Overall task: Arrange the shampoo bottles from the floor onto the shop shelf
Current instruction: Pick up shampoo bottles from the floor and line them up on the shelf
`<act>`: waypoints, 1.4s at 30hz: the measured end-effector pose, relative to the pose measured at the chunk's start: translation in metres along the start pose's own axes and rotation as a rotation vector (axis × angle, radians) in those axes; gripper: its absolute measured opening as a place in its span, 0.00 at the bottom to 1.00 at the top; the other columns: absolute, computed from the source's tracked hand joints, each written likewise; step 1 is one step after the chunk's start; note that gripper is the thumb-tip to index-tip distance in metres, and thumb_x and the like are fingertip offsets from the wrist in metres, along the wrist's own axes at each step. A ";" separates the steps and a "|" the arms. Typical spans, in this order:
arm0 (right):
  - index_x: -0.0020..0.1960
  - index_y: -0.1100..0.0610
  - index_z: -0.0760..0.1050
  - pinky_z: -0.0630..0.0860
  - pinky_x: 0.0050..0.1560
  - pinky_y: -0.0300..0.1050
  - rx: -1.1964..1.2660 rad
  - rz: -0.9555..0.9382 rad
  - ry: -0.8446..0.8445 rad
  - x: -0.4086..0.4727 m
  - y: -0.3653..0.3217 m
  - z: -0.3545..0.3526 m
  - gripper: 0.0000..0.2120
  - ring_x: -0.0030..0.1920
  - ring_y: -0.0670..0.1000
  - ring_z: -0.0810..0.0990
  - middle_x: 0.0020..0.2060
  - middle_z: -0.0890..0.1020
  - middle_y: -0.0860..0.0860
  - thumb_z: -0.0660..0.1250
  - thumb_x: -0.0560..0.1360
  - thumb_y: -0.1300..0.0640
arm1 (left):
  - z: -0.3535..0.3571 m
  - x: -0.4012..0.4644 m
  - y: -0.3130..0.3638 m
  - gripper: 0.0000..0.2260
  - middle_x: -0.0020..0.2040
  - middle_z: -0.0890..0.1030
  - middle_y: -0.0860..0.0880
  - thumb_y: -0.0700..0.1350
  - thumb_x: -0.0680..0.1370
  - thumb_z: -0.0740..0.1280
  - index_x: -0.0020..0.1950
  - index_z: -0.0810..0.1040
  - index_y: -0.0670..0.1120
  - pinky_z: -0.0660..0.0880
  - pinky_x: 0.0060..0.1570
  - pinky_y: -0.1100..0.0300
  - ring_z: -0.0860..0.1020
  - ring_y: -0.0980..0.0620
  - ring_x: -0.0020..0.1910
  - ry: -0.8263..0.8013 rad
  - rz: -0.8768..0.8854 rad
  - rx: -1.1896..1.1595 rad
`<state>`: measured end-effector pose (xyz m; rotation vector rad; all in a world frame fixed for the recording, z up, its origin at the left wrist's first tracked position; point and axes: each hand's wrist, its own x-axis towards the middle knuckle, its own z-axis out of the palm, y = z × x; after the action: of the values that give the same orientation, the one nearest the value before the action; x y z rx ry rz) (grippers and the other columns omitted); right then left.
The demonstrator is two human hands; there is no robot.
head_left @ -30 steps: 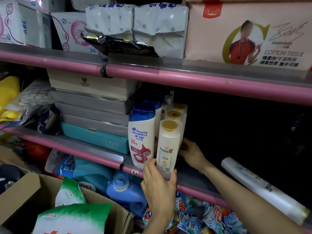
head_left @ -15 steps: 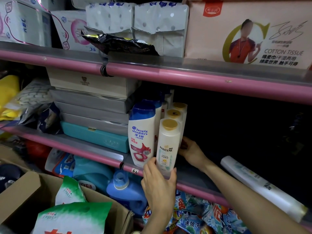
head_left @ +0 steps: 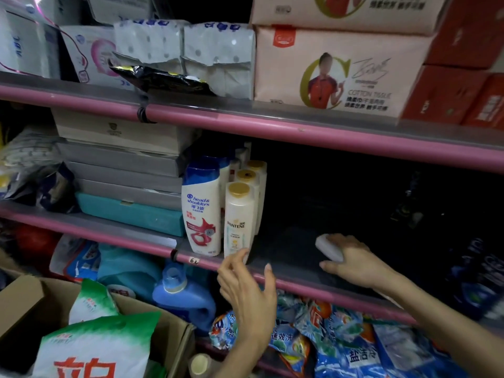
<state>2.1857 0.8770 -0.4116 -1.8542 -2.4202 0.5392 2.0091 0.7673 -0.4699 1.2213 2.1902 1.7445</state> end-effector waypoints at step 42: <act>0.62 0.60 0.71 0.78 0.23 0.39 1.595 0.212 -0.342 -0.142 -0.055 -0.069 0.34 0.27 0.53 0.79 0.38 0.82 0.64 0.70 0.68 0.36 | -0.044 -0.045 0.062 0.11 0.31 0.79 0.59 0.54 0.61 0.73 0.39 0.77 0.53 0.70 0.29 0.72 0.76 0.65 0.29 -0.855 -0.093 -0.288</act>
<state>2.1910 0.7479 -0.3062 -1.1607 -0.9393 2.0314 2.0492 0.7065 -0.4196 1.3973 1.4180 1.1189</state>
